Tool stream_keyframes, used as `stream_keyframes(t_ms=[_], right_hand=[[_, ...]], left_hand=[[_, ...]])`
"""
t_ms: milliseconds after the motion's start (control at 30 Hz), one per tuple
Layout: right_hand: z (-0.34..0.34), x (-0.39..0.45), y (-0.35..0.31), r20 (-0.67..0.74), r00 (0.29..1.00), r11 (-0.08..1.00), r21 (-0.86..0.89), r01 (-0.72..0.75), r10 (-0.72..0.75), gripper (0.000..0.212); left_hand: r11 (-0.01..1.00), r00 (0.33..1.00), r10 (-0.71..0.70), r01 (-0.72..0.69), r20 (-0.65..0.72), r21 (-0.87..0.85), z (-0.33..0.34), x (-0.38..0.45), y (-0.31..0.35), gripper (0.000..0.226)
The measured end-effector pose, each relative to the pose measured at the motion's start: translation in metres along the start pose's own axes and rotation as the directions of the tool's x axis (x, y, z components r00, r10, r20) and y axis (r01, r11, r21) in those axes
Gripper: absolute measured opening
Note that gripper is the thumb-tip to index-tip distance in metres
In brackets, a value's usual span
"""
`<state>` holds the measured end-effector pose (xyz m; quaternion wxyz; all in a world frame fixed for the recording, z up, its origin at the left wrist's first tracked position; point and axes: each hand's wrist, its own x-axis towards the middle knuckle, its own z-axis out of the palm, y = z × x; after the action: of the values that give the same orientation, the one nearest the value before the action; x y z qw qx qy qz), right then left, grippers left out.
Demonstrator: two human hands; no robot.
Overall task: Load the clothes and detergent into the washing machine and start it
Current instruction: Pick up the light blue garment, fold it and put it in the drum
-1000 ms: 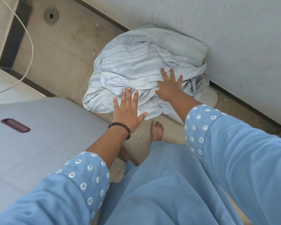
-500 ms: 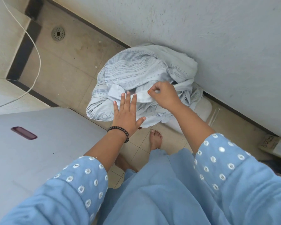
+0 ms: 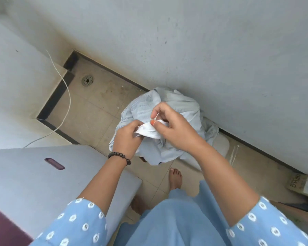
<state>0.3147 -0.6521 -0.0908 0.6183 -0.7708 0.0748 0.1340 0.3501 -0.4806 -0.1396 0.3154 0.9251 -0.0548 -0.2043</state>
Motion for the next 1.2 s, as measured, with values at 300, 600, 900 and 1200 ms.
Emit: stream_keyframes(t_ms=[300, 600, 900, 1200], right_hand=[[-0.063, -0.038, -0.085, -0.231, 0.956, 0.921, 0.301, 0.247, -0.181, 0.01], [-0.087, -0.075, -0.122, -0.454, 0.877, 0.969, 0.105, 0.225, -0.155, 0.019], [-0.045, -0.1, -0.21, -0.06, 0.884, 0.845, -0.331, 0.42, -0.463, 0.073], [-0.073, -0.13, -0.241, -0.091, 0.783, 0.742, -0.405, 0.535, -0.615, 0.026]], left_hand=[[0.994, 0.957, -0.107, 0.101, -0.269, -0.037, -0.104, -0.032, -0.001, 0.024], [0.911, 0.876, -0.002, -0.197, -0.483, -0.362, -0.184, -0.061, 0.042, 0.025], [0.683, 0.782, 0.593, -0.614, -0.191, -0.395, -0.213, -0.112, 0.181, 0.016], [0.616, 0.816, 0.571, -0.498, -0.089, -0.611, -0.2, -0.135, 0.203, 0.053]])
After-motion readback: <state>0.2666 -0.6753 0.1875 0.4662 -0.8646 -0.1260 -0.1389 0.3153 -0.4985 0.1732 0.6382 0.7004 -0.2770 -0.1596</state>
